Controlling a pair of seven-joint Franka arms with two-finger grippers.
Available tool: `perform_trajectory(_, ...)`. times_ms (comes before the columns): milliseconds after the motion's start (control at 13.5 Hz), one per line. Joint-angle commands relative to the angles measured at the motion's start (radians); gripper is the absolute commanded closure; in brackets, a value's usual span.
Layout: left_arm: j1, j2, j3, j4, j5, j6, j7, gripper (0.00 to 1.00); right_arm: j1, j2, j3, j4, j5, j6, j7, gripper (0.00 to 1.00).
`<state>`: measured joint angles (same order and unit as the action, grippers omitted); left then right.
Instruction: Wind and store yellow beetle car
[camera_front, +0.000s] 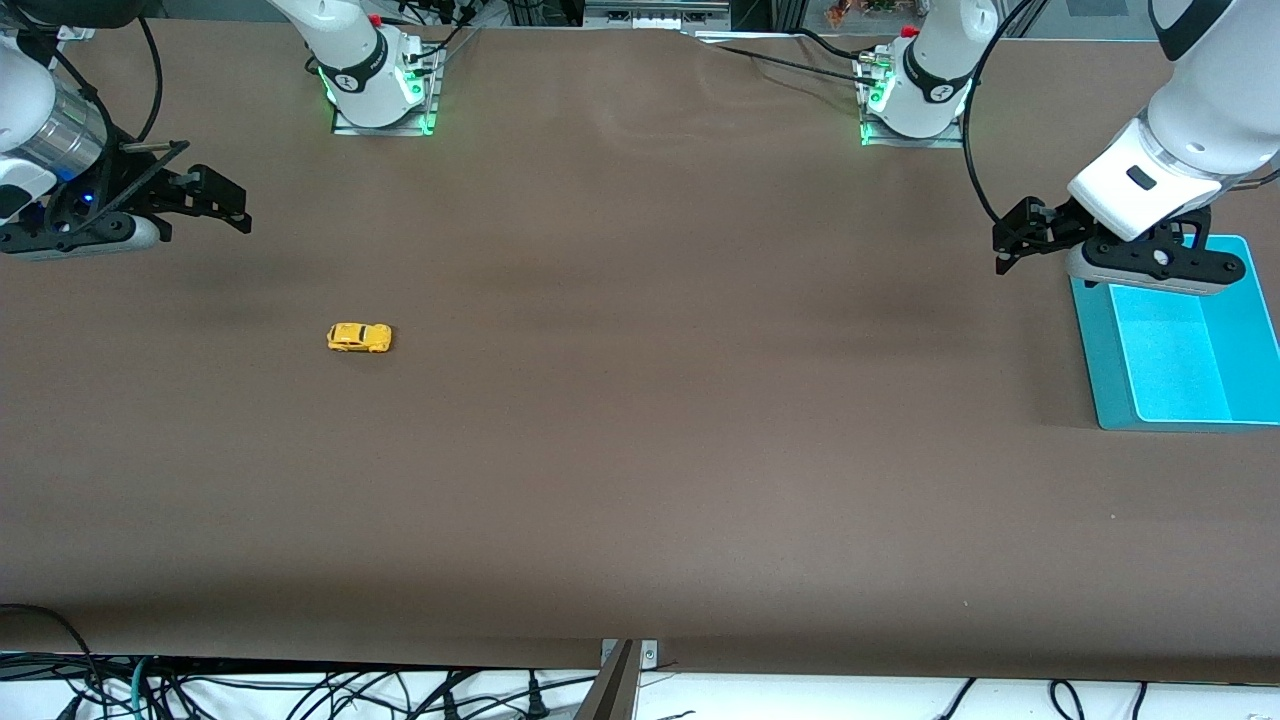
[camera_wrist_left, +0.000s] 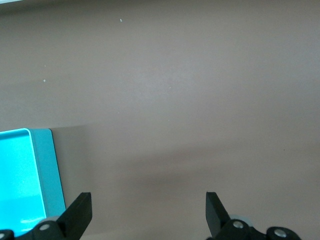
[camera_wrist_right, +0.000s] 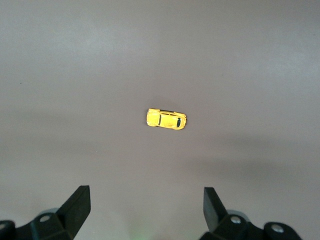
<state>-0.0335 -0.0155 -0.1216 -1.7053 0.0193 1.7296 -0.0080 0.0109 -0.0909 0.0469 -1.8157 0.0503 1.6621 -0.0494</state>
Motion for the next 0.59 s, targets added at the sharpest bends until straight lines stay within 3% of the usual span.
perform_trajectory(0, -0.002, 0.014, 0.0, 0.032, -0.024, -0.021, -0.004, 0.0, -0.005, 0.0, -0.001, 0.018, 0.002, -0.022, 0.006, 0.0)
perform_trajectory(519, -0.002, 0.014, 0.0, 0.032, -0.022, -0.021, -0.004, 0.0, -0.006, 0.005, 0.002, 0.016, -0.012, -0.027, 0.003, 0.0)
